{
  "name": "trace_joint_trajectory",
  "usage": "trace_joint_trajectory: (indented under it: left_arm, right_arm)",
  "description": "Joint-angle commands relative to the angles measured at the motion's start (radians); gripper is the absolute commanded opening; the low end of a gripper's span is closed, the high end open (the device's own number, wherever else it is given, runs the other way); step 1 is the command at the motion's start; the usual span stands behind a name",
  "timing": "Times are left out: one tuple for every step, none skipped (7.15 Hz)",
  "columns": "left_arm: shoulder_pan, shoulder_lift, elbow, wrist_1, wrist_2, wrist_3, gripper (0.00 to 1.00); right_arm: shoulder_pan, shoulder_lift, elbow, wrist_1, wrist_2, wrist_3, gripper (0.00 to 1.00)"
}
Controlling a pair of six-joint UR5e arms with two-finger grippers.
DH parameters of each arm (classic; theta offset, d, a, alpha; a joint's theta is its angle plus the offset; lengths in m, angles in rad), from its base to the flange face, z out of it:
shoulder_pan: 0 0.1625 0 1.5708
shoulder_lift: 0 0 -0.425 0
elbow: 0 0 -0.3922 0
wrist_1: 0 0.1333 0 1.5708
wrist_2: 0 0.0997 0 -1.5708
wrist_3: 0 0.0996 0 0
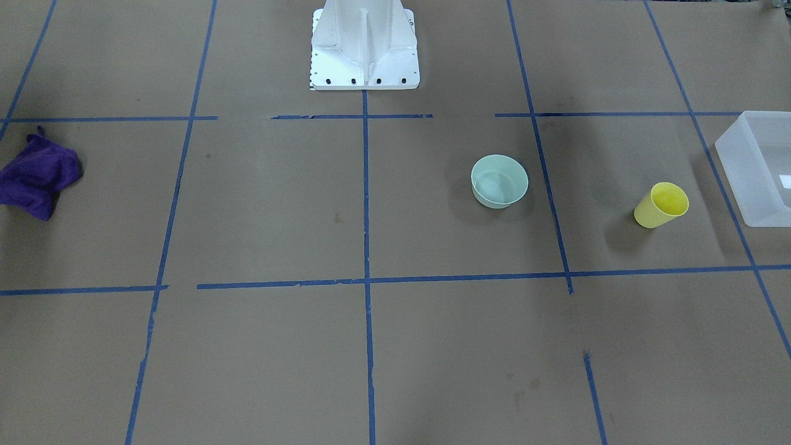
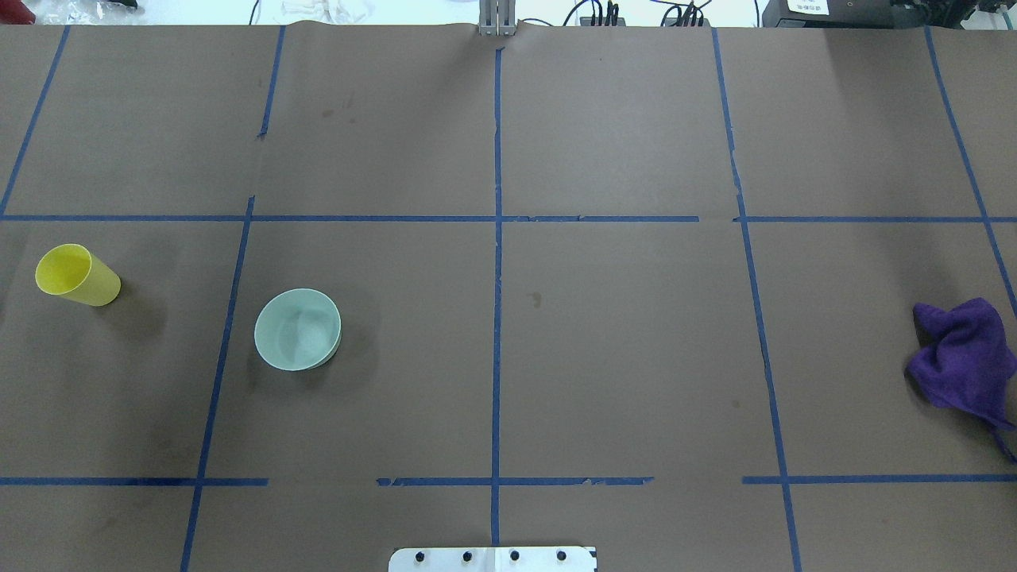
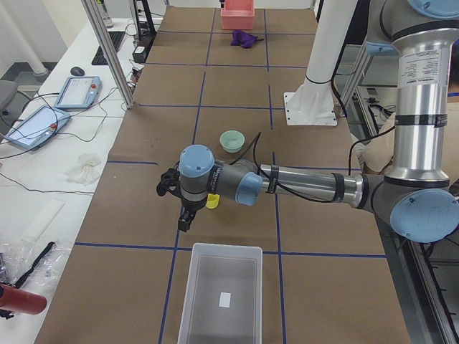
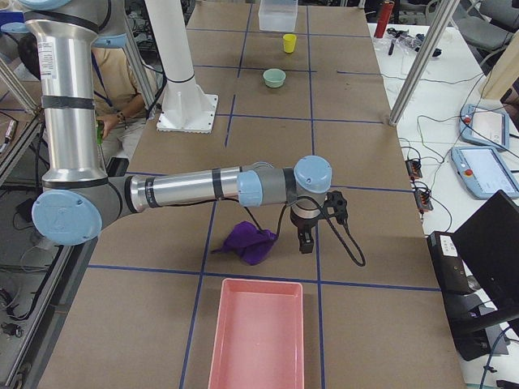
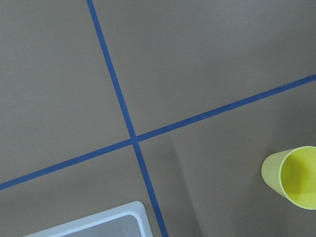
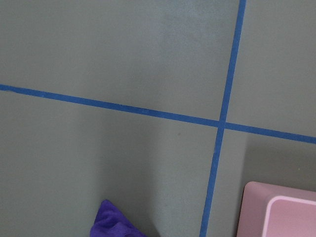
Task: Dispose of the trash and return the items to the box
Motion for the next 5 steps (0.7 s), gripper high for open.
trace_joint_trajectory:
  left_arm:
    - [0.004,0.003,-0.009,-0.046,0.004,0.018,1.00]
    - [0.006,0.007,0.007,-0.105,0.008,0.044,1.00]
    - [0.007,0.005,0.029,-0.110,0.015,0.044,1.00]
    - [0.060,0.005,0.016,-0.110,0.004,0.017,1.00]
    - [0.147,0.005,0.019,-0.113,0.008,-0.096,1.00]
  right_arm:
    - [0.000,-0.001,0.005,0.000,0.004,0.002,1.00]
    - [0.000,0.001,0.001,0.000,0.003,0.002,1.00]
    - [0.000,0.002,0.005,0.000,0.003,0.002,1.00]
    - [0.000,0.002,0.005,0.000,0.004,0.002,1.00]
    - [0.000,0.004,0.005,0.000,0.006,0.002,1.00]
